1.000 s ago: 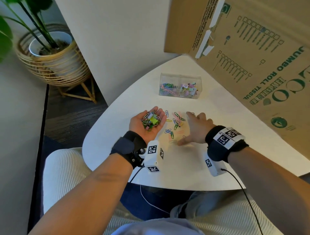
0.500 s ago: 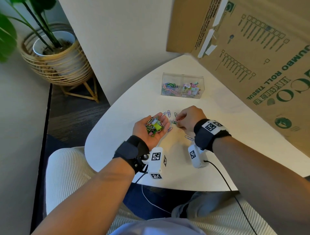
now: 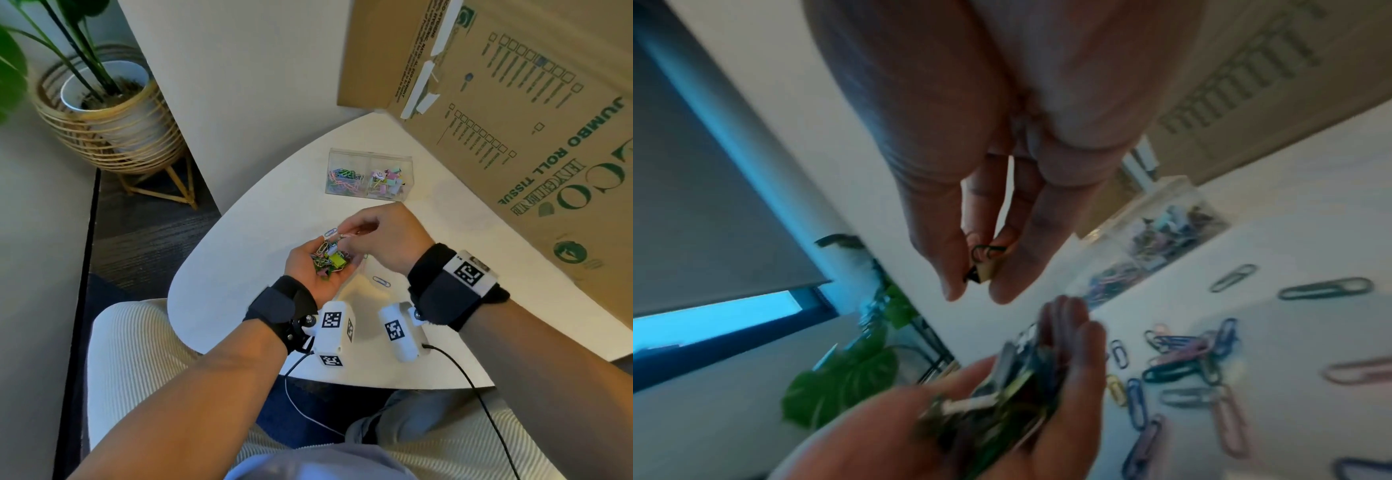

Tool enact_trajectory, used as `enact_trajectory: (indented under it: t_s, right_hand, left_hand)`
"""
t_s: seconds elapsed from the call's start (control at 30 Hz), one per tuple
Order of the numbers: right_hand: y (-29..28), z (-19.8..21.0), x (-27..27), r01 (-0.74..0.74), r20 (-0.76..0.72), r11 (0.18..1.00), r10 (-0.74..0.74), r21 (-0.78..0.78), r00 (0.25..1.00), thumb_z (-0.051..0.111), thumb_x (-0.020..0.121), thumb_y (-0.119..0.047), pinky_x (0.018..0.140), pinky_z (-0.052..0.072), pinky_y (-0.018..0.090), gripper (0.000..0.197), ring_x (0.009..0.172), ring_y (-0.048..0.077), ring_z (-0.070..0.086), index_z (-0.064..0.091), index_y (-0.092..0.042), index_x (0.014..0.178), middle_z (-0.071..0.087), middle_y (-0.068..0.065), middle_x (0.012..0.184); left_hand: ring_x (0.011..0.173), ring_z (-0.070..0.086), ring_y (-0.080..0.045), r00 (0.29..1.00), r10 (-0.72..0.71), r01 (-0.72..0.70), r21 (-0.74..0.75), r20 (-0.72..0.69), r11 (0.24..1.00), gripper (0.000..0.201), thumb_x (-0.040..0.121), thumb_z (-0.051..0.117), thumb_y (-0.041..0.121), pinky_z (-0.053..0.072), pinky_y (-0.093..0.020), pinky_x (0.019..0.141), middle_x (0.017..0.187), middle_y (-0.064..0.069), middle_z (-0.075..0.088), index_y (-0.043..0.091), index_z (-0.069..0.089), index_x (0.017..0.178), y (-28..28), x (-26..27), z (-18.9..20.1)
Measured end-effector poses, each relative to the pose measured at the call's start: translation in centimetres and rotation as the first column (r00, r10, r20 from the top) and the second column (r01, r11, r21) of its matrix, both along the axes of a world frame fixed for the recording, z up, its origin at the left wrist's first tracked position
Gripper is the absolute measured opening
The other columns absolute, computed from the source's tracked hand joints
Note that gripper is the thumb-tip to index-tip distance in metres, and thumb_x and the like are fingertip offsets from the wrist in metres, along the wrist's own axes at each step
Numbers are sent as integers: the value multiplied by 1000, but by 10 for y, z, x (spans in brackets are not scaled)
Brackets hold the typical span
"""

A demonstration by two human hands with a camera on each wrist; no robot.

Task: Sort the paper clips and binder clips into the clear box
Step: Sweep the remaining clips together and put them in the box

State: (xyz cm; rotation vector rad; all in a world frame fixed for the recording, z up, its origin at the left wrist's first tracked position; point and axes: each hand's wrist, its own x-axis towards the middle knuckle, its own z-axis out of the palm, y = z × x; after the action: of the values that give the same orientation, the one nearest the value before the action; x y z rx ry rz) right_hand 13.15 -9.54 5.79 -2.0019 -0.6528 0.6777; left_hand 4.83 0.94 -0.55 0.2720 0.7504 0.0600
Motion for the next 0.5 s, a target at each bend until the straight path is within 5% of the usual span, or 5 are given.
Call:
enact_trajectory:
  t_s: [0.07,0.17,0.33,0.5]
  right_hand:
    - [4,3,-14,-122,107,988,132,-98,985,79,75,-13,75,54,26,17,75,10,65,76,-22,88,72,-3,88]
    - [4,1,-25,-238,254,936,304,-259,918,78,77,-22,79,45,25,26,87,11,58,74,-26,102,66,-6,100]
    - [-4,11,-18,-65,249,998,68,-21,966,76,81,-26,81,52,30,19,84,14,60,73,-26,99,69,-3,98]
    - [-15,22,-12,-126,276,986,153,-110,949,75,82,-20,74,50,24,10,76,14,60,73,-22,91,69,-7,82]
  left_hand:
    - [81,63,-29,1000,-14,14,11,0,1000,32,97,34,18,57,-37,70,80,-17,68,2,61,91,-8,3,5]
    - [51,58,-19,1000,2,-2,40,-1,999,28,97,27,15,51,-26,47,49,-7,60,13,50,80,-16,6,13]
    - [88,66,-33,996,28,-24,-37,90,999,33,97,38,20,56,-39,78,97,-20,68,-2,61,104,-10,1,18]
    - [69,70,-34,992,55,-43,-102,115,994,41,101,31,26,59,-40,59,88,-22,69,-3,59,105,-6,3,20]
